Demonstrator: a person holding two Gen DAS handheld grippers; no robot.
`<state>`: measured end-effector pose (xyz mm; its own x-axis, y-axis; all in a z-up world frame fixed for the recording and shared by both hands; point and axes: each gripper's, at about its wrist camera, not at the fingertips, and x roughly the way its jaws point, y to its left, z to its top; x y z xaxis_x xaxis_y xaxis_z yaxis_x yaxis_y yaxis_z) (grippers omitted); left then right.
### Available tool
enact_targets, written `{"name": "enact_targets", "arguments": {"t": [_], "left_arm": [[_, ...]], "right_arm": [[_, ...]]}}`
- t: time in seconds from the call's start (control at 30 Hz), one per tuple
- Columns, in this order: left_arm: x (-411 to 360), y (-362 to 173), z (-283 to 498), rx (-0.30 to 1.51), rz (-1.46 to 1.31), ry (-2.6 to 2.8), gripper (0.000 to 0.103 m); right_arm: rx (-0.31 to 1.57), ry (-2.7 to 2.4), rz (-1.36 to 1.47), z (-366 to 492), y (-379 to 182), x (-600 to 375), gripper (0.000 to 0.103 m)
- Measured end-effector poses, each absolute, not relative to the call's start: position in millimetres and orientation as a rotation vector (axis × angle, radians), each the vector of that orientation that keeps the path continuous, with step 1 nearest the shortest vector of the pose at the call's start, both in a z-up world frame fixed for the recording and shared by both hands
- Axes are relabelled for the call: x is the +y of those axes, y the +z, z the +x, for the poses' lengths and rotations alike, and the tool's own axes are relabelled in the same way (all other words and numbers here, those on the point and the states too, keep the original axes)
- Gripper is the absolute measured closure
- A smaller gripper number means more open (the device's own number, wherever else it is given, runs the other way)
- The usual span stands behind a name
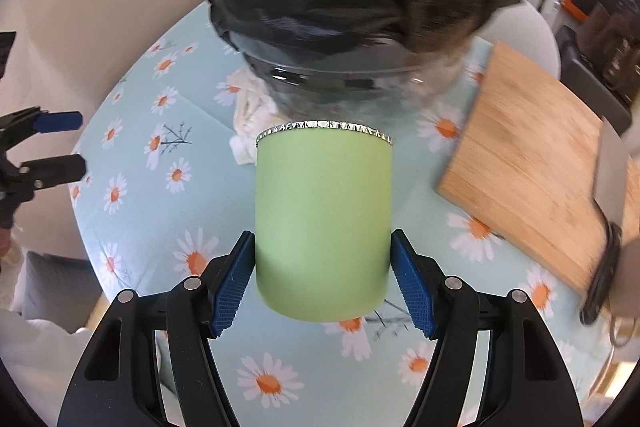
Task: Collect trash
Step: 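Grasp the green cup with the right gripper while the left grasps the white tissue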
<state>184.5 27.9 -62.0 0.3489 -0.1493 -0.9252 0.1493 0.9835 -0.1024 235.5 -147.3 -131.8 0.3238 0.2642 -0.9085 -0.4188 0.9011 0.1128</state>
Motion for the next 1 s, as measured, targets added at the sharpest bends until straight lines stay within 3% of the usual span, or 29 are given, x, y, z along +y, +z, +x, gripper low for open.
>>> {"name": "enact_targets", "arguments": {"t": [1.0], "left_arm": [[-21.2,-158.0,273.7,1.181,-0.054,-0.377,0.007]], "right_arm": [[1.186,0.044,0.023,170.9,-118.7,-229.4,0.039]]}}
